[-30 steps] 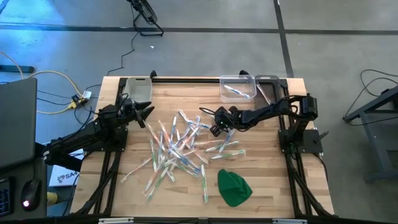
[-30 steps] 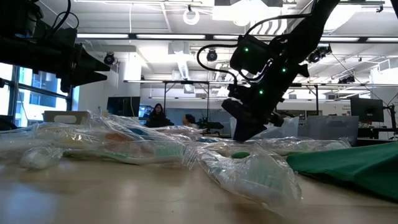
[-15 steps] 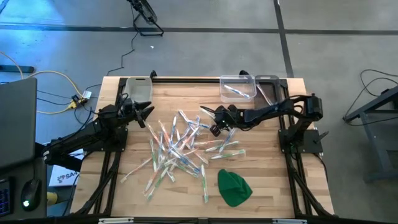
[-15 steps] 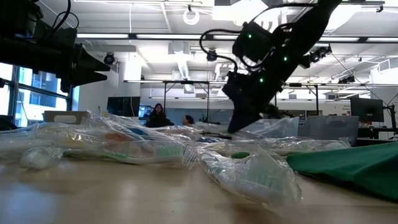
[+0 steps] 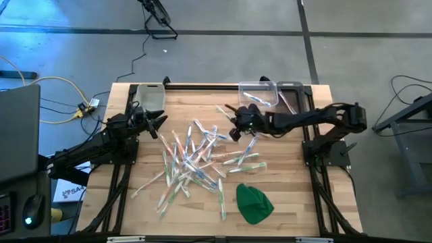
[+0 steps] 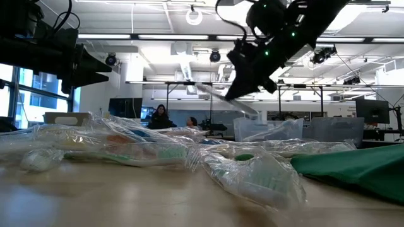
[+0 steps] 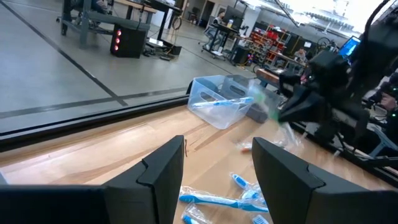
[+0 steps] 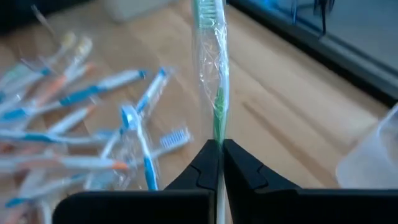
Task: Pick & Place Toothbrushes
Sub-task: Put the green toothbrush into the gray bin
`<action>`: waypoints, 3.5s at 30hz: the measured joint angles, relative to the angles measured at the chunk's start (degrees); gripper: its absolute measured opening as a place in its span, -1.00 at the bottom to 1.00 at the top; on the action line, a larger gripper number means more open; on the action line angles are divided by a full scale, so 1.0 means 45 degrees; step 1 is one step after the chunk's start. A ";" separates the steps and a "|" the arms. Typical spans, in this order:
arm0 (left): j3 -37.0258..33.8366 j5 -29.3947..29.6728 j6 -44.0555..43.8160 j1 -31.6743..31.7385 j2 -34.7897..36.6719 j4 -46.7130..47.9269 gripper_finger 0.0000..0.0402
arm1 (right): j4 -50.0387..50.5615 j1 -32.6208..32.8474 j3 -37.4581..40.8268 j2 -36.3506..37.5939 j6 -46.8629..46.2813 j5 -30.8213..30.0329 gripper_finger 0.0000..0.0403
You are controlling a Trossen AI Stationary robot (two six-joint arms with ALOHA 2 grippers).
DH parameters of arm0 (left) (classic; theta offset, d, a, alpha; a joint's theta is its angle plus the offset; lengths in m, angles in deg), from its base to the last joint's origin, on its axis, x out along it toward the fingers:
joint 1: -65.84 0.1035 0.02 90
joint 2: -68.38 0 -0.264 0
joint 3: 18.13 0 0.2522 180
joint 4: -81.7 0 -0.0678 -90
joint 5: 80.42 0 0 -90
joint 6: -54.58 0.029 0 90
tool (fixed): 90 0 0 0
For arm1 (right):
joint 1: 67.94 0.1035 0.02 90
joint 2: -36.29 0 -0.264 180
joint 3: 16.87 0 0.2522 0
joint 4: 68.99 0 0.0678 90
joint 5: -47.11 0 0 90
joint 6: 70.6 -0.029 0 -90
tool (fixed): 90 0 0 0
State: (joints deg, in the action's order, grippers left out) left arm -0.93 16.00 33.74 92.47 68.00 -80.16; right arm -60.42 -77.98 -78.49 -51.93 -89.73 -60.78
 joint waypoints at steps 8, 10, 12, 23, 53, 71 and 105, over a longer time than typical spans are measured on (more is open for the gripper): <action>0.0000 0.0004 0.0000 0.0001 -0.0004 -0.0043 -0.07 | -0.0922 -0.0386 -0.0019 0.0805 0.1089 0.0000 -0.98; -0.0005 0.0009 0.0000 -0.0002 -0.0002 -0.0108 -0.07 | -0.1170 -0.0494 -0.0019 0.0823 0.1266 0.0008 -0.98; -0.0018 0.0025 0.0000 -0.0001 -0.0004 -0.0193 -0.07 | -0.1347 -0.0639 -0.0019 0.0821 0.1320 0.0063 -0.98; -0.0030 -0.0220 -0.0072 -0.0004 -0.0003 -0.0308 -0.07 | -0.3677 -0.2250 -0.0019 0.0820 0.1658 0.3276 -0.98; -0.0019 -0.0344 -0.0434 -0.0004 -0.4099 -0.6173 -0.07 | -0.4504 -0.2427 -0.0019 0.0771 0.1964 0.4528 -0.98; -0.0005 -0.2211 -0.1394 -0.0649 -1.1866 -1.4492 -0.07 | -0.4249 -0.1256 -0.0019 0.0763 0.1976 0.4685 -0.98; 0.7014 -0.1188 0.1919 -0.2423 -1.6144 -1.0117 -0.07 | -0.4697 -0.1469 -0.0021 0.0761 0.3030 0.5072 -0.98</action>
State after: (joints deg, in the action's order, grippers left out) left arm 30.63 10.65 42.38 81.57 -4.65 -125.69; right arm -81.56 -84.59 -78.58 -48.50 -76.09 -37.95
